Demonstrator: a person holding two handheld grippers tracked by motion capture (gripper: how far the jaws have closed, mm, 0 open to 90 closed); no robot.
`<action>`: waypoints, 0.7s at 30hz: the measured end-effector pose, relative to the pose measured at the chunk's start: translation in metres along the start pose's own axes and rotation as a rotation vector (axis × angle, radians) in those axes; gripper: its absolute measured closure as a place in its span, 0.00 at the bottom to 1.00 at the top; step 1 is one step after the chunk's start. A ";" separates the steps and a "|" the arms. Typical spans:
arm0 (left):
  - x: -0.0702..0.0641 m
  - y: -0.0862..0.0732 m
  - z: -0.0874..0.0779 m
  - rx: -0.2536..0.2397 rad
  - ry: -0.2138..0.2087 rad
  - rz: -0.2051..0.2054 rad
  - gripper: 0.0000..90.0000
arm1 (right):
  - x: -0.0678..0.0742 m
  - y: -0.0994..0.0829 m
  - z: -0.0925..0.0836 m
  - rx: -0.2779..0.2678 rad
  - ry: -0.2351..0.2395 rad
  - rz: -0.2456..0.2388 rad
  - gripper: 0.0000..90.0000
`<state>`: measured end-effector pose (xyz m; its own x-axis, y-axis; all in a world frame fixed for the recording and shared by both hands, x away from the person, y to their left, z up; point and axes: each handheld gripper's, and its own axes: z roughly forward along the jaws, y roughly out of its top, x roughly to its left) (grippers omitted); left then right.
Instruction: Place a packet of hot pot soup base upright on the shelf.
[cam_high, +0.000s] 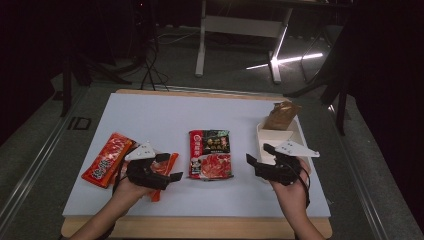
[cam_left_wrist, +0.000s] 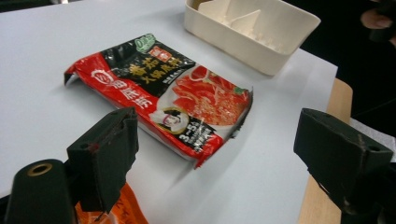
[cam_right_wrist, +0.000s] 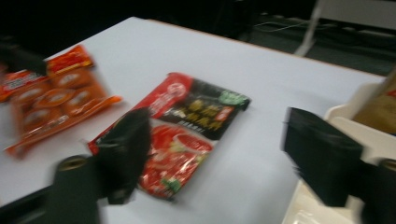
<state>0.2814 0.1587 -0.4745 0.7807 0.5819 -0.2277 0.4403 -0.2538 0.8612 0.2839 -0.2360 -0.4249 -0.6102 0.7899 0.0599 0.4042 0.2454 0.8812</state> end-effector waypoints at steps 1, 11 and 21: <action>0.001 0.002 0.000 0.003 0.003 -0.002 0.16 | 0.000 -0.001 -0.002 -0.008 -0.009 0.002 0.19; 0.018 0.030 0.012 0.003 0.048 -0.005 0.17 | -0.001 -0.010 -0.023 -0.068 -0.010 0.015 0.18; 0.038 0.045 0.039 0.023 0.060 -0.058 0.18 | 0.008 -0.018 -0.038 -0.121 -0.028 -0.054 0.18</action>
<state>0.3483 0.1396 -0.4622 0.7257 0.6416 -0.2485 0.4949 -0.2358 0.8364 0.2459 -0.2558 -0.4225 -0.6091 0.7931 -0.0001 0.2857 0.2196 0.9328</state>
